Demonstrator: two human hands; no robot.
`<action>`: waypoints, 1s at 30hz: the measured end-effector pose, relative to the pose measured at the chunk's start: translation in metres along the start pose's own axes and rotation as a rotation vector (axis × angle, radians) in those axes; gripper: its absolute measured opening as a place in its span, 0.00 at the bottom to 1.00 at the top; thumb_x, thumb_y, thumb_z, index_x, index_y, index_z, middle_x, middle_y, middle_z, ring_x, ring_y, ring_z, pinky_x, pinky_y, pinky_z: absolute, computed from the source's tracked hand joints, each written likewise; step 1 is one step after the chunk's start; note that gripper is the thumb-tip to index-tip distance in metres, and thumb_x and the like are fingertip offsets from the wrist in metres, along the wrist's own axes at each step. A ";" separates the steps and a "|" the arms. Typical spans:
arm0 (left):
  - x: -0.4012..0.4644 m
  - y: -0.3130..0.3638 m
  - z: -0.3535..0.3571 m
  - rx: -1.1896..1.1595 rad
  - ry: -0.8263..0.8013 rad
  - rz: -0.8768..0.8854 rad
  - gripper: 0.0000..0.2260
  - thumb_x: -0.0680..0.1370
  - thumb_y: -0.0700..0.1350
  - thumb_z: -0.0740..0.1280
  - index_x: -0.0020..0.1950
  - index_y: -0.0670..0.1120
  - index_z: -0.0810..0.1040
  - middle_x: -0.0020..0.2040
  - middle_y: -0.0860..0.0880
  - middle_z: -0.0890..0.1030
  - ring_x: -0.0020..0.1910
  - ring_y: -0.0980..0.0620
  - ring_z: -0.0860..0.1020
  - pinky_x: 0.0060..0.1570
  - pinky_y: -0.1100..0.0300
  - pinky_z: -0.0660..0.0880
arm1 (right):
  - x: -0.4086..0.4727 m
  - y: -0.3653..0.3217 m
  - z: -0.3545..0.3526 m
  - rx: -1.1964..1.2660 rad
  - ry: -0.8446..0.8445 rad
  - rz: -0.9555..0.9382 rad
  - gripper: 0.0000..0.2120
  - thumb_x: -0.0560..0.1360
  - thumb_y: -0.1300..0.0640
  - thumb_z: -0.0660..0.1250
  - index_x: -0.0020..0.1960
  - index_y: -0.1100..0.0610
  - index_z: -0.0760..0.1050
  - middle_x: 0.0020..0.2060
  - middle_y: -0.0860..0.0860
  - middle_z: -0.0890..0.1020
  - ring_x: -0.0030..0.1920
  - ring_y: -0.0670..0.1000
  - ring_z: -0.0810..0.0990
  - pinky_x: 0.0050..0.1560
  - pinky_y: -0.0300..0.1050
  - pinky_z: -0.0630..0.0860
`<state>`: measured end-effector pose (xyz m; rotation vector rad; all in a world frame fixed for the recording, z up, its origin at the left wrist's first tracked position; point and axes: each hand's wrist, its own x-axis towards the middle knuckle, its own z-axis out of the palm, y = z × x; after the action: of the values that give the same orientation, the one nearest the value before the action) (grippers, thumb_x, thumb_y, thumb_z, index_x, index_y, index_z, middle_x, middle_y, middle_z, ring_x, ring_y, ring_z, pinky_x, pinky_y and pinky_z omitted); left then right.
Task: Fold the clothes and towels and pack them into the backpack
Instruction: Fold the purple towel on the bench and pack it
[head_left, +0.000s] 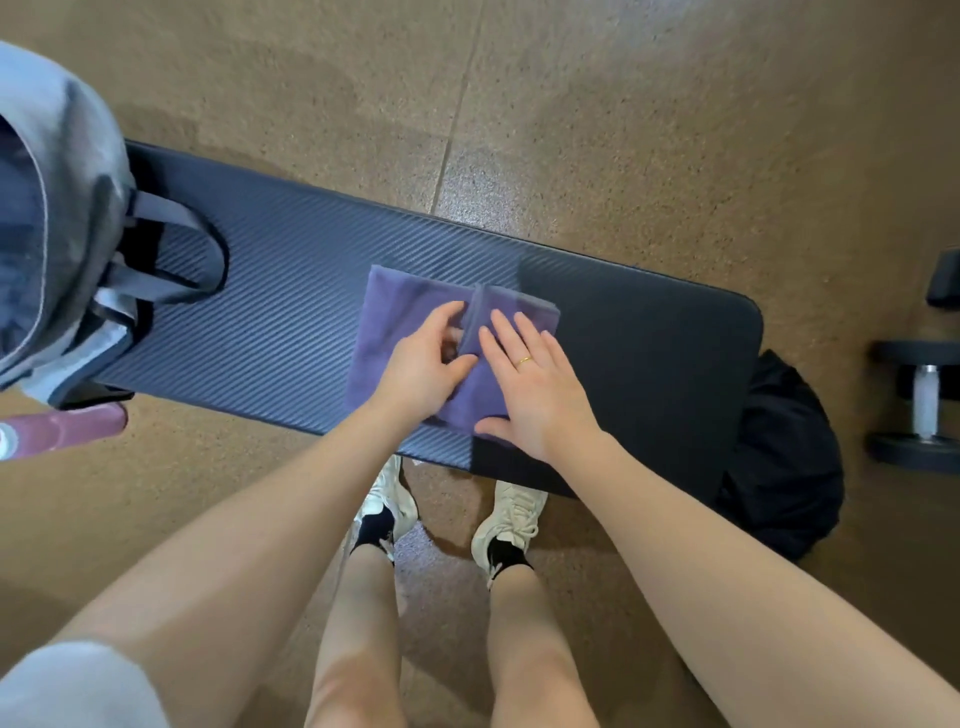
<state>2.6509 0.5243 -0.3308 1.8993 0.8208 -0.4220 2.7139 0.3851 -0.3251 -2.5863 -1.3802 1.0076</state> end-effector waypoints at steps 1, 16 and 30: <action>-0.003 -0.005 -0.005 0.071 0.047 0.025 0.24 0.73 0.39 0.68 0.69 0.43 0.67 0.57 0.46 0.77 0.55 0.49 0.75 0.60 0.57 0.69 | 0.003 -0.002 0.001 -0.008 -0.014 0.025 0.47 0.71 0.40 0.67 0.77 0.56 0.43 0.77 0.53 0.43 0.76 0.55 0.41 0.74 0.50 0.41; -0.003 -0.035 -0.064 -0.106 0.216 -0.152 0.15 0.73 0.45 0.65 0.28 0.47 0.64 0.29 0.51 0.67 0.36 0.49 0.67 0.34 0.57 0.61 | 0.014 -0.053 0.013 0.051 -0.022 0.160 0.48 0.70 0.39 0.67 0.77 0.58 0.45 0.77 0.55 0.47 0.77 0.57 0.47 0.74 0.51 0.52; -0.039 -0.038 0.009 0.572 -0.106 0.445 0.18 0.79 0.46 0.55 0.66 0.44 0.71 0.70 0.42 0.69 0.70 0.43 0.65 0.71 0.52 0.56 | -0.009 -0.033 -0.024 0.122 0.396 0.044 0.29 0.72 0.64 0.56 0.73 0.58 0.61 0.74 0.55 0.61 0.74 0.56 0.58 0.74 0.50 0.52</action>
<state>2.5971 0.5135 -0.3366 2.4813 0.1902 -0.5061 2.6995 0.4042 -0.2912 -2.5506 -1.1298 0.5207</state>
